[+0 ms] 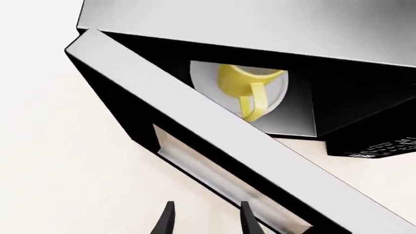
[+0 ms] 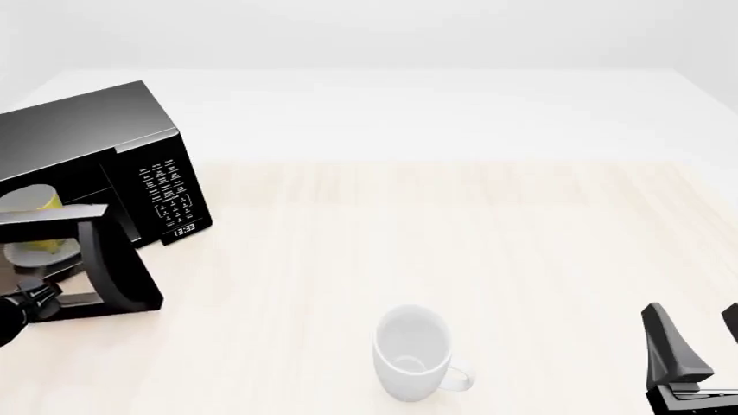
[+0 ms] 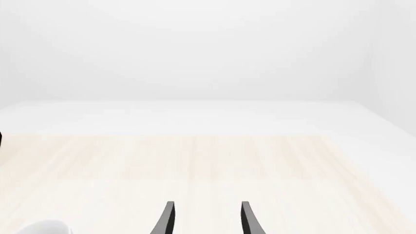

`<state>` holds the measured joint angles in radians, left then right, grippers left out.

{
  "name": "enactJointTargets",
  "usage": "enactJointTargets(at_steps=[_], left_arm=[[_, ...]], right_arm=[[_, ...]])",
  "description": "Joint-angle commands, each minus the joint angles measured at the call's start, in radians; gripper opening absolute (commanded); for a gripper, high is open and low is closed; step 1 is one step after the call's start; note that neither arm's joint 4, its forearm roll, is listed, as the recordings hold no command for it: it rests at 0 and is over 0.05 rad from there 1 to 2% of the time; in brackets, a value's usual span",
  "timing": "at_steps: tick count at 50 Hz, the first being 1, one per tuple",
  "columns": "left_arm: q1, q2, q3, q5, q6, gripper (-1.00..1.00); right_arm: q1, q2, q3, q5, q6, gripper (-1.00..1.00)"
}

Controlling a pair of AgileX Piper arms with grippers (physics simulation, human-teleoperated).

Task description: Put the yellow and white mug in the microwave and close it.

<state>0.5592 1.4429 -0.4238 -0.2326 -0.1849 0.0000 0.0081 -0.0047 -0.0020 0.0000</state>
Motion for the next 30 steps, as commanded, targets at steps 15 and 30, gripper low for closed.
enactJointTargets(at_steps=[15,30], left_arm=[[-0.021,0.081,-0.092,-0.038,-0.007,1.0],[-0.053,0.132,-0.154,-0.038,-0.017,1.0]], right_arm=[[0.0,-0.001,0.0,0.0,0.0,1.0],[0.0,-0.001,0.0,0.0,0.0,1.0]])
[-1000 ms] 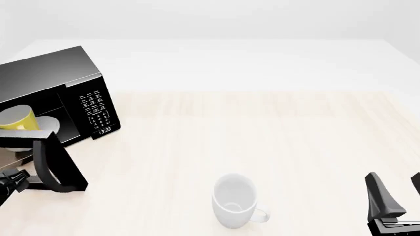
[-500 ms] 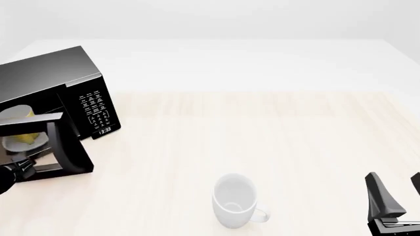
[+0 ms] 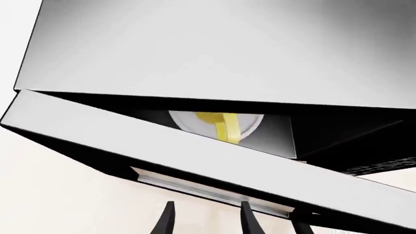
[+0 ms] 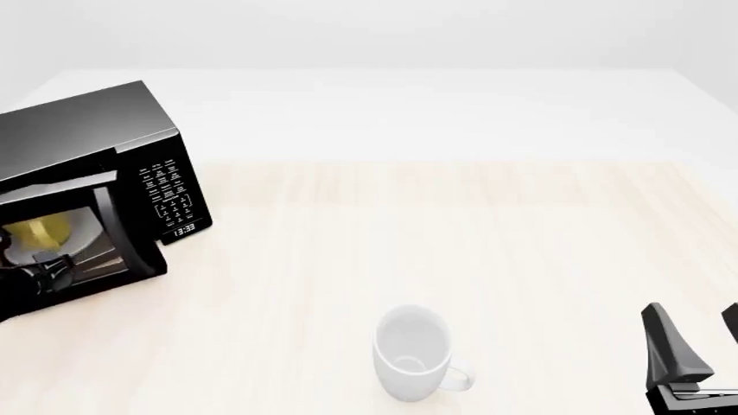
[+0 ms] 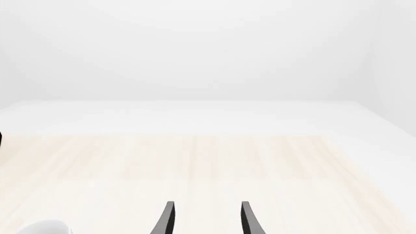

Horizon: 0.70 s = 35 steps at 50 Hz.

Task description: Put the yellow and white mug in the microwave and close it.

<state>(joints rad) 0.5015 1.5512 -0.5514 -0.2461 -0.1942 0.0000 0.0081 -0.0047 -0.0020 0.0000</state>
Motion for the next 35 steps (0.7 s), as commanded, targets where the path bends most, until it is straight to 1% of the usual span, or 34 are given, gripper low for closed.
enactJointTargets(at_steps=[1,12,19,23,29,34,35], left_arm=[[0.0,0.022,-0.03,-0.022,-0.009,1.0],[-0.013,0.049,-0.071,-0.018,-0.014,1.0],[-0.022,0.061,-0.118,-0.004,-0.011,1.0],[-0.026,0.097,-0.141,-0.009,-0.017,1.0],[-0.011,0.13,-0.169,-0.012,-0.017,1.0],[0.008,0.152,-0.192,-0.012,-0.026,1.0],[0.021,0.16,-0.196,-0.011,-0.037,1.0]], right_arm=[[0.0,-0.001,0.0,0.0,0.0,1.0],[0.0,-0.001,0.0,0.0,0.0,1.0],[0.0,-0.001,0.0,0.0,0.0,1.0],[0.0,-0.001,0.0,0.0,0.0,1.0],[0.0,-0.001,0.0,0.0,0.0,1.0],[0.0,-0.001,0.0,0.0,0.0,1.0],[0.0,-0.001,0.0,0.0,0.0,1.0]])
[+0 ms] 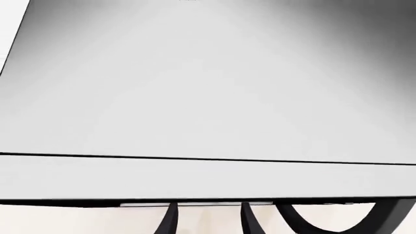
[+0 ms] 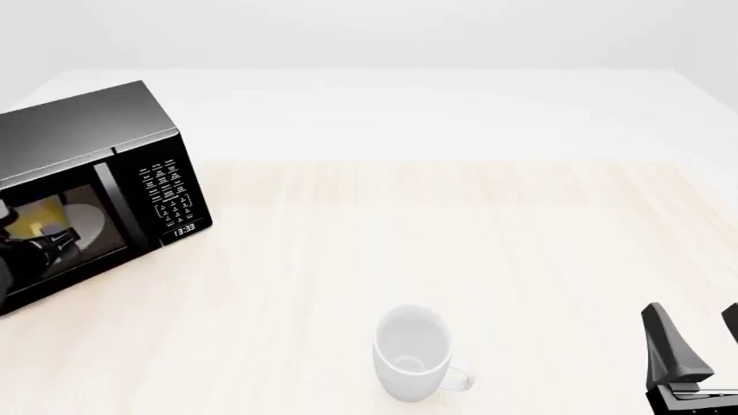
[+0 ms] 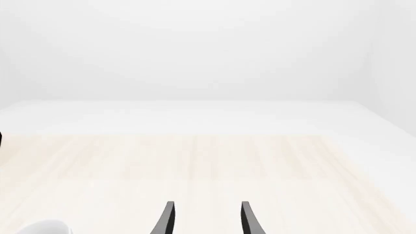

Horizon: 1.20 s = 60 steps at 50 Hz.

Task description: Put the yellow and white mug in the microwave and close it.

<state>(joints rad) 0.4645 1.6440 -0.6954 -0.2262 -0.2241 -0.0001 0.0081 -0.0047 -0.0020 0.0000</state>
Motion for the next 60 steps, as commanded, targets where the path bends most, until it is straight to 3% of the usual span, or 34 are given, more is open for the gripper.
enactJointTargets(at_steps=[1,17,36,48,60], left_arm=[[0.065,0.072,-0.055,-0.03,-0.013,1.0],[0.041,0.017,0.0,-0.032,-0.031,1.0],[0.043,-0.232,0.198,-0.011,-0.027,1.0],[0.048,-0.447,0.235,0.092,-0.022,1.0],[0.014,-0.71,0.243,0.271,-0.005,1.0]], right_arm=[[0.0,-0.001,0.0,0.0,0.0,1.0],[0.0,-0.001,0.0,0.0,0.0,1.0],[0.0,-0.001,0.0,0.0,0.0,1.0],[0.0,-0.001,0.0,0.0,0.0,1.0],[0.0,-0.001,0.0,0.0,0.0,1.0]])
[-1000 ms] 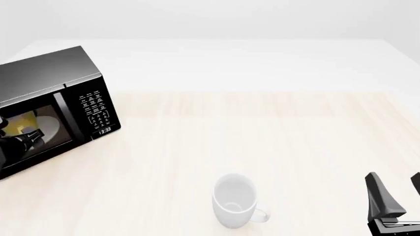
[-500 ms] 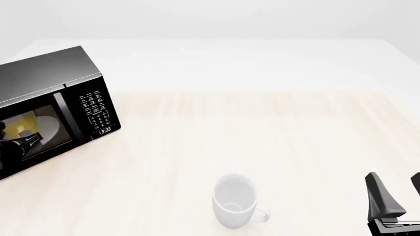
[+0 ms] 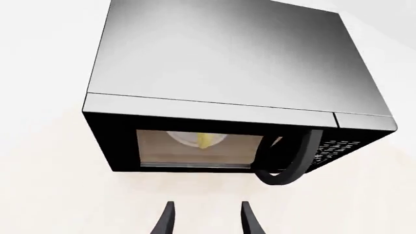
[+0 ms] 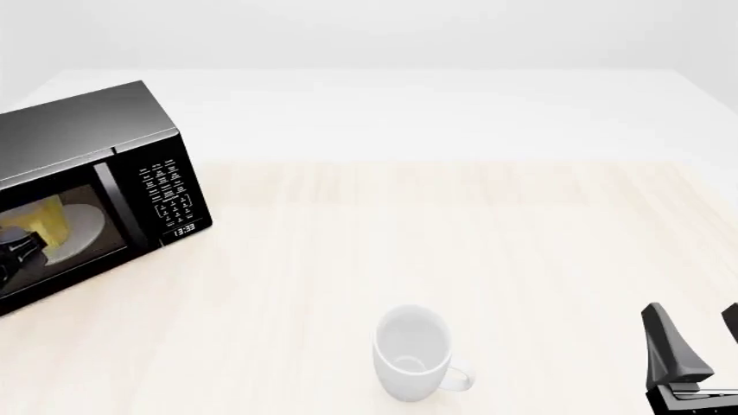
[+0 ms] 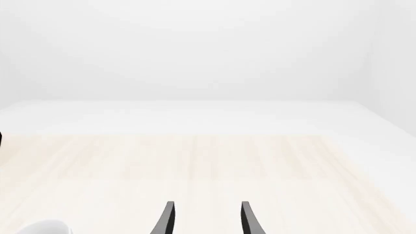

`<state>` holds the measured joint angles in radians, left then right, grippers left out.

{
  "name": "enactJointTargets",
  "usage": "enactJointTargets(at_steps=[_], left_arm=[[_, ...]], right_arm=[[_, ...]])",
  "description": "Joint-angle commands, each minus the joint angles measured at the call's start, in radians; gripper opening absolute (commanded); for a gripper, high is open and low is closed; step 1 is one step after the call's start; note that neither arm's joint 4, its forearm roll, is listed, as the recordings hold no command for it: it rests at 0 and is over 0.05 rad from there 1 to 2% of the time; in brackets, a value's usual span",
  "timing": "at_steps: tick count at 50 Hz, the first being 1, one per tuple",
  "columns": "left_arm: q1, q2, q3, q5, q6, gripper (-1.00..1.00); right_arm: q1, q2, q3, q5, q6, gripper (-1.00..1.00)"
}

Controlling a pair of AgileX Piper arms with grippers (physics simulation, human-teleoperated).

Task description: Put the yellow and white mug in the microwave and close it.

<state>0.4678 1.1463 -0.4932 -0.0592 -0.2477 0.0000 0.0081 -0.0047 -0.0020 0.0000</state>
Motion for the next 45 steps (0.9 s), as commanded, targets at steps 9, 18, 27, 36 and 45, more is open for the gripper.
enactJointTargets(at_steps=[9,18,27,36,45], left_arm=[[0.006,-0.359,0.043,0.223,0.025,1.0],[0.005,-0.476,0.035,0.335,0.027,1.0],[0.018,-0.611,-0.013,0.478,0.017,1.0],[0.015,-0.697,-0.075,0.585,0.011,1.0],[0.028,-0.777,-0.164,0.695,0.004,1.0]], right_arm=[[0.0,-0.001,0.0,0.0,0.0,1.0],[0.0,-0.001,0.0,0.0,0.0,1.0],[0.0,-0.001,0.0,0.0,0.0,1.0],[0.0,-0.001,0.0,0.0,0.0,1.0],[0.0,-0.001,0.0,0.0,0.0,1.0]])
